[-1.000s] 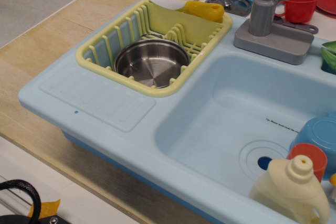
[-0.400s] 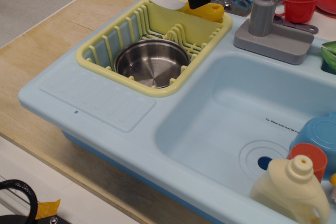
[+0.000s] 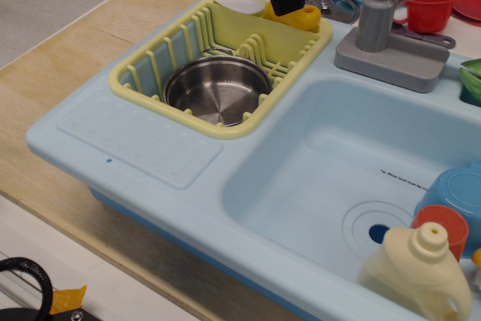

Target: Put knife in pot or pan

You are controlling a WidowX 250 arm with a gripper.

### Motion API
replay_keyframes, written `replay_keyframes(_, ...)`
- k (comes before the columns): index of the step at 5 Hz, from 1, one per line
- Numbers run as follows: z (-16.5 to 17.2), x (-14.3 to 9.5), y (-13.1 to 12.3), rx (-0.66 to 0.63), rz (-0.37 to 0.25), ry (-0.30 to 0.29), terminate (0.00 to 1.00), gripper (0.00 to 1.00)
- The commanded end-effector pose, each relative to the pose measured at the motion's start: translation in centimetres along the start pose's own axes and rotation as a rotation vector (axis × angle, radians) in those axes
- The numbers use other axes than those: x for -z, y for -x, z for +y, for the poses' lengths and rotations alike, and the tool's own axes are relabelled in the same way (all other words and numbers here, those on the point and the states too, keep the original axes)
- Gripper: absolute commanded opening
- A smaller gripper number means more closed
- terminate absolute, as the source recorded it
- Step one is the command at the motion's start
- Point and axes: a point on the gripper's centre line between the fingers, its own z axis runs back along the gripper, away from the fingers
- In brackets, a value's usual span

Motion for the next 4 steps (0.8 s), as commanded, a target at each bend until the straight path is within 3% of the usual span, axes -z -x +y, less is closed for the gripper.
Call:
replay_keyframes(1,1.4,-0.5,-0.7,0.032,-0.035,0.001,0.00,1.00)
replay_keyframes(4,1.7,2.3,0.3,-0.006,-0.069,0.135,0.00,1.00)
